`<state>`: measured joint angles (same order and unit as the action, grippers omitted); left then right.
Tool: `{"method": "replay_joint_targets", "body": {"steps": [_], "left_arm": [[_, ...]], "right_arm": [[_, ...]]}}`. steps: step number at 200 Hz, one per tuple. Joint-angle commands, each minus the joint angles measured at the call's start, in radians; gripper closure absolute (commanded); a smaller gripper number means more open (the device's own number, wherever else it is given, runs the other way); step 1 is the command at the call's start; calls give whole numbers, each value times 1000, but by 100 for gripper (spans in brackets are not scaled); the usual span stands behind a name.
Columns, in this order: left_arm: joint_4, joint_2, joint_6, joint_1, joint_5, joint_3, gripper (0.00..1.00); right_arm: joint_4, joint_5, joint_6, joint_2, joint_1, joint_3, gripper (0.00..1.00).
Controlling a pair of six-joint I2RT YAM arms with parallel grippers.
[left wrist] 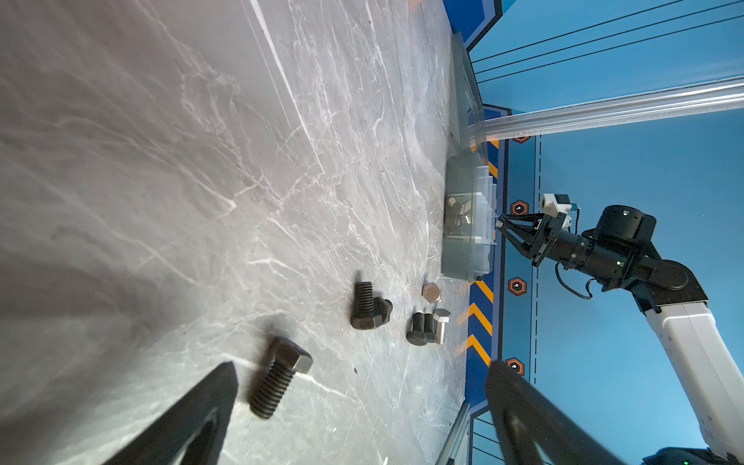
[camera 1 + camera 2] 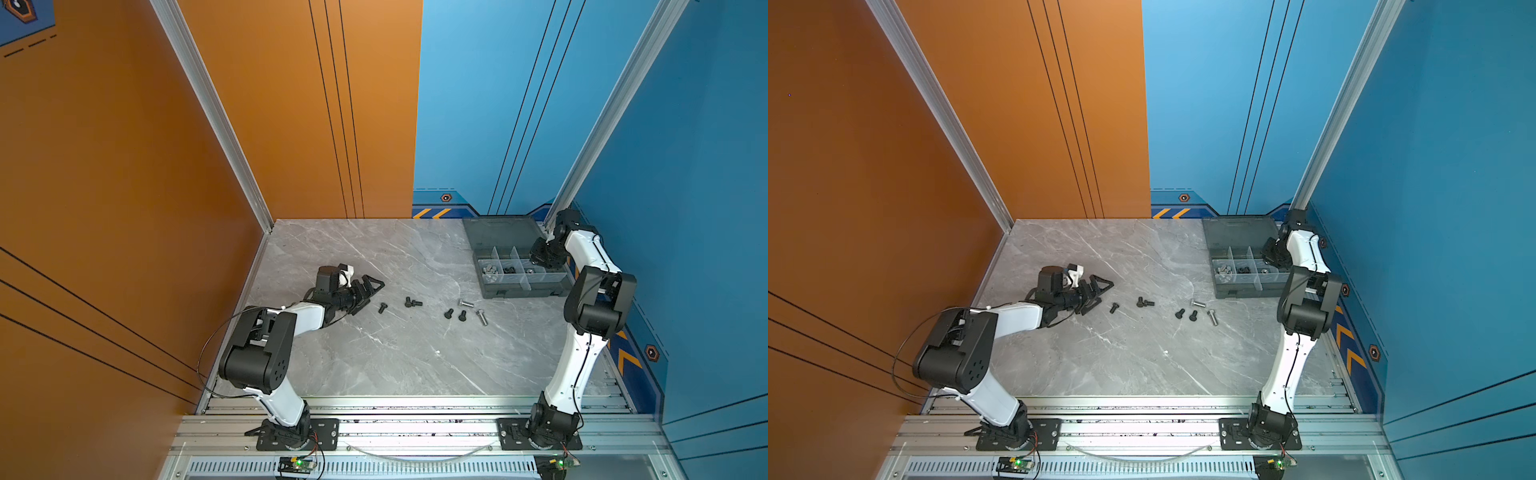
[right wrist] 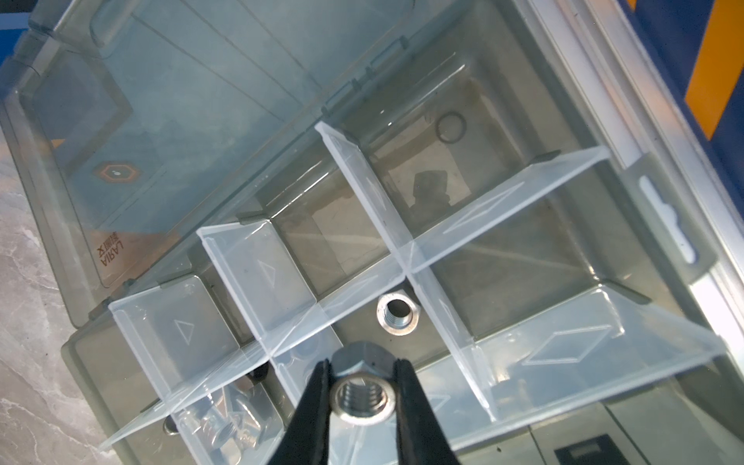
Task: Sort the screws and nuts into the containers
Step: 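Open the right gripper to drop the silver nut into a compartment, then move the open right gripper back over the pile of parts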
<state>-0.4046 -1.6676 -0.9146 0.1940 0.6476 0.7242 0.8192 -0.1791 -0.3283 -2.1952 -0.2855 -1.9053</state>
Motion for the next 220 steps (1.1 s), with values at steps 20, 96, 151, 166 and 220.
{"method": "replay_joint_targets", "body": {"steps": [20,96,151,166,220], "left_arm": [[-13,14,-1,6,-13,15,2],[-14,11,0,6,-9,15,2],[-12,12,1,5,-9,16,2],[-14,12,0,6,-8,15,2],[-12,17,-2,5,-14,15,2]], "right_arm": [[14,13,17,-29,-2,-2,94],[15,18,17,-32,0,-2,70],[18,0,29,-23,5,-1,62],[22,-8,40,-3,12,11,62],[-25,-115,76,189,115,162,59]]}}
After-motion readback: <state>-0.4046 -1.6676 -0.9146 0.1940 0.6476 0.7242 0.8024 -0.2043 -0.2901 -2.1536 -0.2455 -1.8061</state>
